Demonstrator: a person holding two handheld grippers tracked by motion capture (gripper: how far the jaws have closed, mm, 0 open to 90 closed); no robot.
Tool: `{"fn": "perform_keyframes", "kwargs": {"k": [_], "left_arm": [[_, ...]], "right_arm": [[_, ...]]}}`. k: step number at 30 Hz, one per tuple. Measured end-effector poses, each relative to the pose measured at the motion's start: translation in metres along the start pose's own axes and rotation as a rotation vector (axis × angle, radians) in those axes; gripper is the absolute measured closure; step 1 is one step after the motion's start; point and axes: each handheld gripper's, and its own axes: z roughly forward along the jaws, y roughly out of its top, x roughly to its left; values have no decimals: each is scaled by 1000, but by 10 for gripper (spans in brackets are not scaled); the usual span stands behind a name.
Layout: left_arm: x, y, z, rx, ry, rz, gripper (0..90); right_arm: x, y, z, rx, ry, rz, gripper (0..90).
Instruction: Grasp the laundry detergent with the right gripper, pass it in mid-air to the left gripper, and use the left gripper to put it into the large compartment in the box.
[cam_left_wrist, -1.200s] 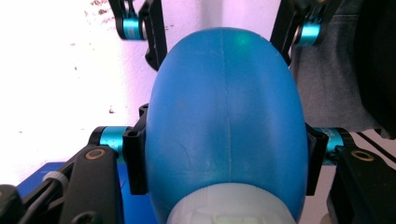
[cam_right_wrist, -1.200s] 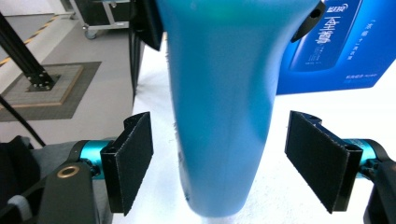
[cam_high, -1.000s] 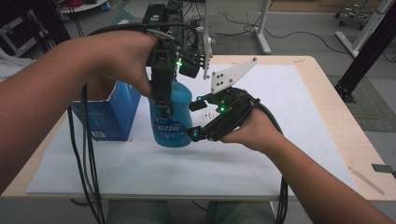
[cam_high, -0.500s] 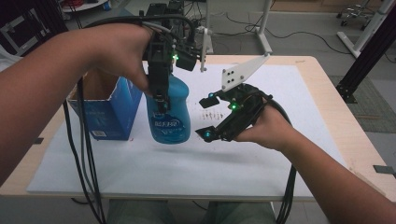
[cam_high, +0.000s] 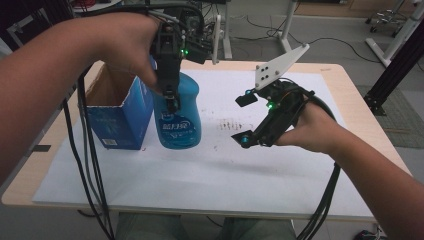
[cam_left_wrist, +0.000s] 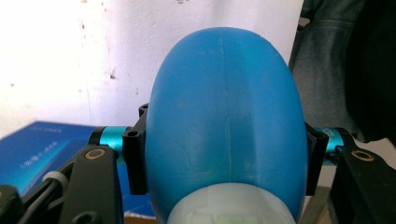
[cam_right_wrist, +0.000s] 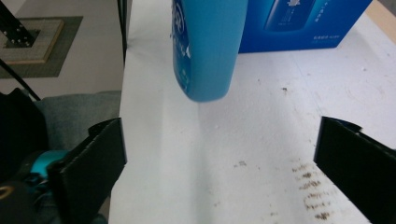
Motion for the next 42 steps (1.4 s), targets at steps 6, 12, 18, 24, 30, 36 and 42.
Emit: {"fn": "perform_keyframes", "kwargs": {"k": [6, 12, 18, 24, 30, 36, 42], "left_arm": [[9, -14, -16, -16, -25, -127, 382], [25, -39, -41, -52, -18, -319, 382], [38, -64, -65, -57, 6, -491, 382], [51, -91, -84, -83, 18, -699, 383], [63, -118, -95, -89, 21, -864, 383], [73, -135, -93, -60, 36, -997, 383], [82, -144, -85, -29, 52, -1093, 383]], "right_arm": [[-3, 5, -11, 80, 6, -11, 5], [-7, 12, -22, 149, -4, -33, 5], [-10, 14, -31, 194, -16, -36, 5], [-12, 12, -31, 218, -11, -33, 5], [-13, 11, -32, 223, -11, -31, 5], [-14, 10, -32, 222, -17, -26, 6], [-15, 8, -33, 221, -22, -22, 6]]}}
